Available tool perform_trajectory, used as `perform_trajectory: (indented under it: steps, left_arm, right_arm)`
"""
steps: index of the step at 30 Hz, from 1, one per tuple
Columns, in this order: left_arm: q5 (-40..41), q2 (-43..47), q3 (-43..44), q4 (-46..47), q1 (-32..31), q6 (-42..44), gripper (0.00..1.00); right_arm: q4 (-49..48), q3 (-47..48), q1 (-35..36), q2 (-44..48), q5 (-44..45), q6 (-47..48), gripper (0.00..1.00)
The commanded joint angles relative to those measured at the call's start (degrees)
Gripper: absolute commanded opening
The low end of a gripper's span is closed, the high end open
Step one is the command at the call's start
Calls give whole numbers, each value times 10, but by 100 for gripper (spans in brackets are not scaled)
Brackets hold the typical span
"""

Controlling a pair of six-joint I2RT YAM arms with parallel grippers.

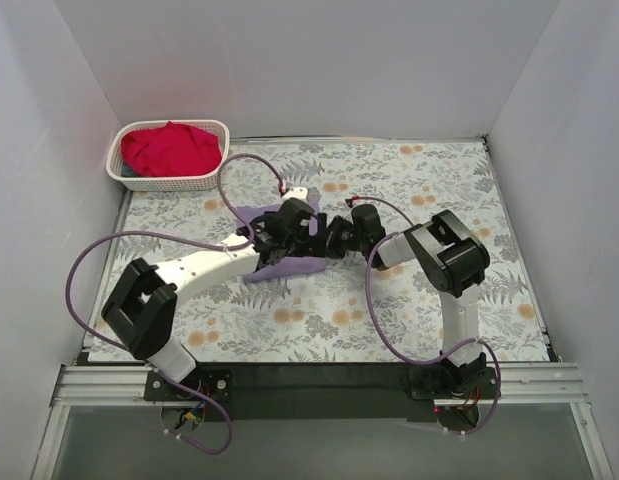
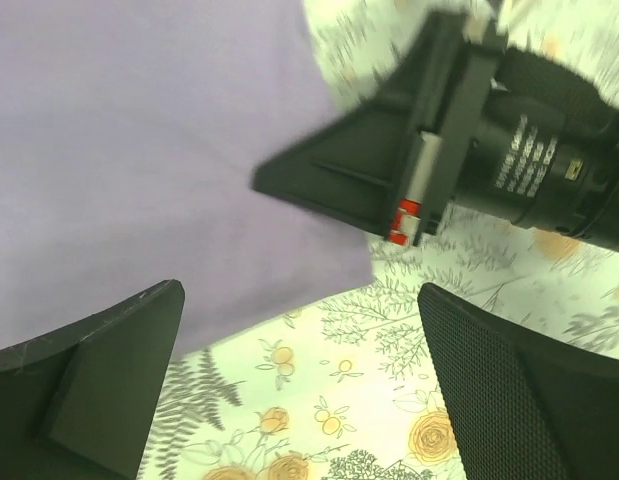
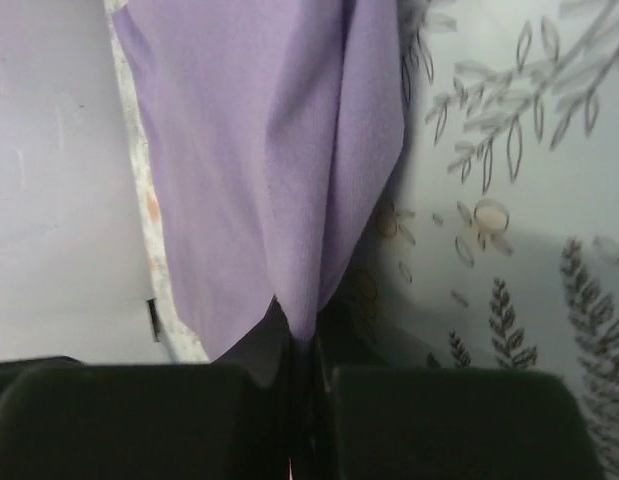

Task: Fold and stack the t-shirts
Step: Neatly place the folded tshirt to the corner

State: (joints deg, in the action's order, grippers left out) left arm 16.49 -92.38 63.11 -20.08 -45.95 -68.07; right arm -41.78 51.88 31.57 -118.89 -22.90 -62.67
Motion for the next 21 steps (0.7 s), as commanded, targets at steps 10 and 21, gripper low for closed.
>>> perform_trajectory:
  steps: [10,21]
  left_arm:
    - [-37,155,-46,-39,227,34,98]
    - [-6,180,-115,-30,286,46,98]
  right_arm:
    - [453,221,-140,12,147,474,1]
    - [518,422,-295,-68,333,699,1]
